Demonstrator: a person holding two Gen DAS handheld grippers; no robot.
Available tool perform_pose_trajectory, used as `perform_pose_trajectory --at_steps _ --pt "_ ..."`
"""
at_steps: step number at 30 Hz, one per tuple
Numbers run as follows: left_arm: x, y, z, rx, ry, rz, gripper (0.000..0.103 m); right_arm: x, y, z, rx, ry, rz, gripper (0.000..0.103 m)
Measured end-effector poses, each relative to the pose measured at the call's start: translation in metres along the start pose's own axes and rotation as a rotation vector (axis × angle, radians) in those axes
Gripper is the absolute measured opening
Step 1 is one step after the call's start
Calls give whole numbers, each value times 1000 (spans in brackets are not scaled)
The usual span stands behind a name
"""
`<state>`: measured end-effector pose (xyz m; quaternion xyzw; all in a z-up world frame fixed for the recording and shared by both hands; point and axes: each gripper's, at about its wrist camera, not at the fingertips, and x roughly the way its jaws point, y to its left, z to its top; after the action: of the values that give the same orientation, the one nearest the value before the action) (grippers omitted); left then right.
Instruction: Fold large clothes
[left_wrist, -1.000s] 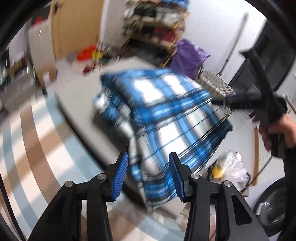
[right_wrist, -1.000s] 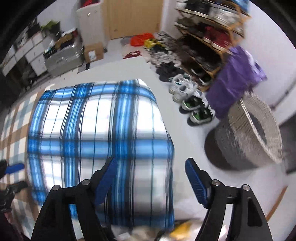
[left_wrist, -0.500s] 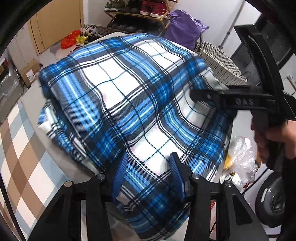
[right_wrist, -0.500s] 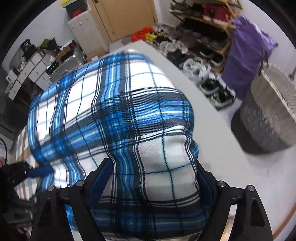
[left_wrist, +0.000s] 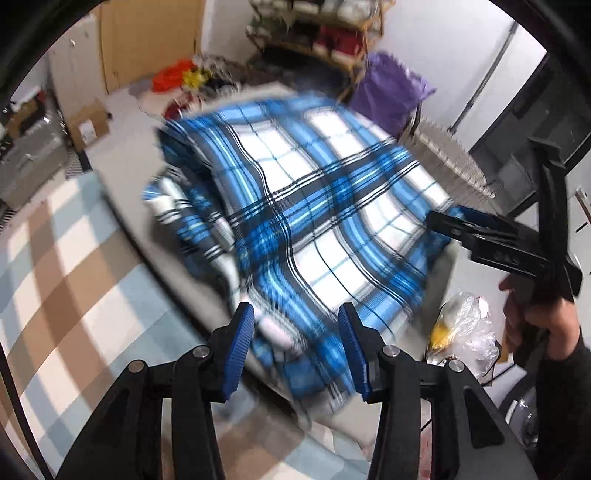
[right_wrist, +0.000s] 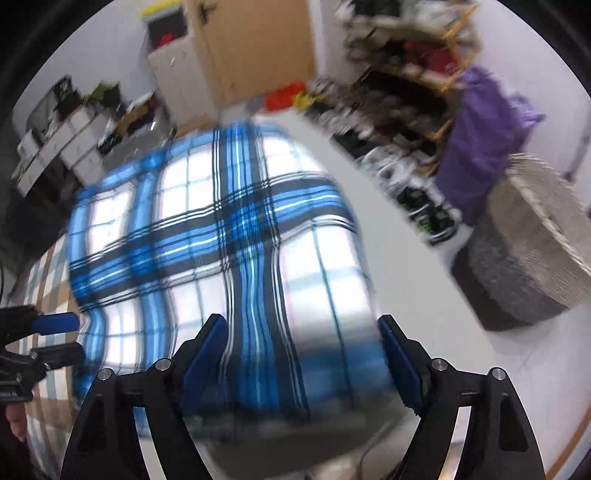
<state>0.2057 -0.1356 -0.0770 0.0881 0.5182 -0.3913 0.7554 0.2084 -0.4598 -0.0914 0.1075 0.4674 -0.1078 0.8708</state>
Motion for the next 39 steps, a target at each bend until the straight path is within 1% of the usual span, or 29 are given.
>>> perform_pose_trajectory --at_steps 1,2,3,4,5,6,7,8,9,10,11,12,13,14,15,16,19,22,24,26,29,33,35,39 --pt "-12 -3 -7 0 -27 2 42 -18 2 -8 12 -44 6 83" --pt "-27 -9 -17 0 -58 12 47 -35 6 -15 19 -88 20 83" --pt "-37 -10 -23 0 -82 15 56 -62 13 -28 33 -154 43 85" --pt "-48 -13 -30 -7 -114 20 60 -81 21 -40 42 -194 54 89" --pt "-60 -11 -39 -15 -152 33 68 -93 27 -47 46 -222 60 91" --pt "-74 -14 -51 -12 -189 44 71 -118 38 -67 60 -285 66 92" --pt "-86 -18 -62 -3 -221 48 71 -133 46 -80 72 -317 64 97" --pt "-97 -22 -74 10 -251 55 71 -149 55 -95 82 -352 65 99" --pt "-103 -21 -79 20 -274 64 72 -163 63 -109 80 -388 79 99" --pt "-113 -23 -92 23 -307 88 72 -175 71 -120 75 -416 79 100" --pt "-123 -22 -104 19 -347 109 73 -188 81 -134 68 -447 59 101" --pt "-129 -19 -109 18 -374 114 83 -196 89 -139 57 -468 33 101" --pt "-136 -18 -117 14 -404 122 86 -207 99 -151 40 -496 -24 103" --pt "-145 -18 -128 4 -446 133 86 -218 110 -165 34 -530 -88 103" --pt "-155 -20 -139 3 -491 136 86 -224 113 -171 28 -550 -113 103" --pt "-164 -21 -149 13 -524 136 86 -232 121 -182 20 -569 -126 103" --pt "-178 -25 -169 11 -570 169 86 -253 141 -208 40 -618 -141 103" --pt "-184 -26 -188 10 -575 141 87 -268 153 -226 45 -673 -137 103" --pt "-186 -25 -199 10 -588 145 87 -276 162 -238 23 -694 -147 103" --pt "-189 -26 -212 9 -614 169 87 -280 166 -249 16 -707 -153 103" --pt "-191 -26 -221 11 -643 208 87 -285 172 -264 6 -718 -150 103" --pt "-192 -34 -224 31 -670 257 87 -288 177 -277 -24 -710 -190 103" --pt "-192 -37 -222 38 -687 259 87 -293 179 -285 -35 -720 -201 103" --pt "-189 -39 -216 19 -701 239 87 -303 180 -287 -42 -735 -211 103"
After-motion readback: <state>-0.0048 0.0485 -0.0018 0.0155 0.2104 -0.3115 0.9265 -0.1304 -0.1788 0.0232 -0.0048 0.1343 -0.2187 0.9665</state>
